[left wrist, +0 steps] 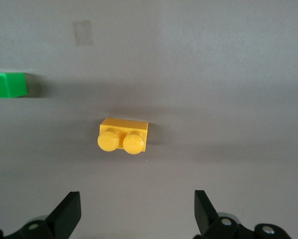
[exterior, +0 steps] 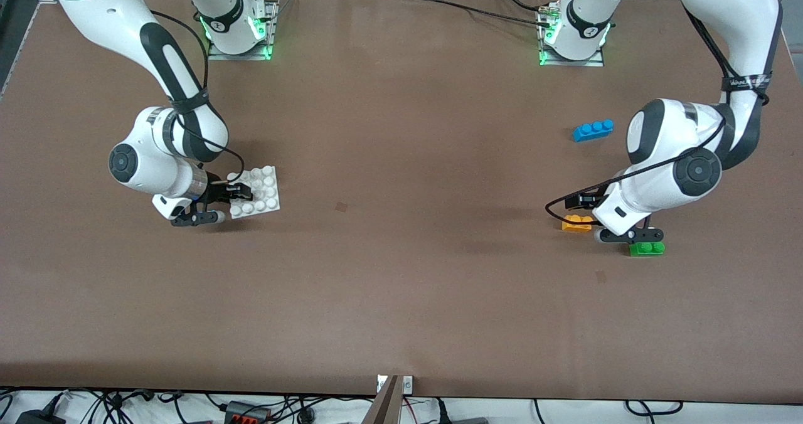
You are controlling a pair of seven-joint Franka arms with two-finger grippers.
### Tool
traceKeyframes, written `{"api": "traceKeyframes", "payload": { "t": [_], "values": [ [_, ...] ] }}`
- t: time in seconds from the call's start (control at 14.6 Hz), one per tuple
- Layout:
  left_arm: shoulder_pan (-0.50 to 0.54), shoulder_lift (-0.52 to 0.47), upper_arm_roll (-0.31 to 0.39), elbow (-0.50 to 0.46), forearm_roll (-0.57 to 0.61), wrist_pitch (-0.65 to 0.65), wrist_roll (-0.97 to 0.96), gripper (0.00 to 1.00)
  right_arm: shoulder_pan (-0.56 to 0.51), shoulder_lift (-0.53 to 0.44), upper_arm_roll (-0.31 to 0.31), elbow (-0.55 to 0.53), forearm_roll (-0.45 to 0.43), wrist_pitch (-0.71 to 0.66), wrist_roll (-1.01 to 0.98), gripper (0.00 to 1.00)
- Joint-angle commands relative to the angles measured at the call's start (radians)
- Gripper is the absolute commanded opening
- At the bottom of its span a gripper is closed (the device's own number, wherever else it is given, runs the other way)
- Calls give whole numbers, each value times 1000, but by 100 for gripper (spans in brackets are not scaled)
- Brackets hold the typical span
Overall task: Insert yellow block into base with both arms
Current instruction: 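Grasp the base plate with the right gripper while the left gripper reaches the yellow brick, then slide the base plate toward the left gripper while the left gripper grasps the yellow brick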
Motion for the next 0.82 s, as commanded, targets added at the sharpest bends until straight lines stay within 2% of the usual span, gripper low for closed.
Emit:
{"api": "traceKeyframes", "payload": {
  "t": [0.0,0.21,0.41,0.75],
  "values": [
    [8,-47,-1,-138,18,149,-8,100,78,41,6,20,26,8,96,59],
    [11,-35,-1,-166,17,215,-8,100,178,63,6,56,26,11,237,59],
    [14,-3,-1,-167,18,266,-6,100,305,113,6,130,26,16,474,59],
    [26,37,10,-169,17,330,51,100,480,228,6,340,26,13,812,60]
  ]
}}
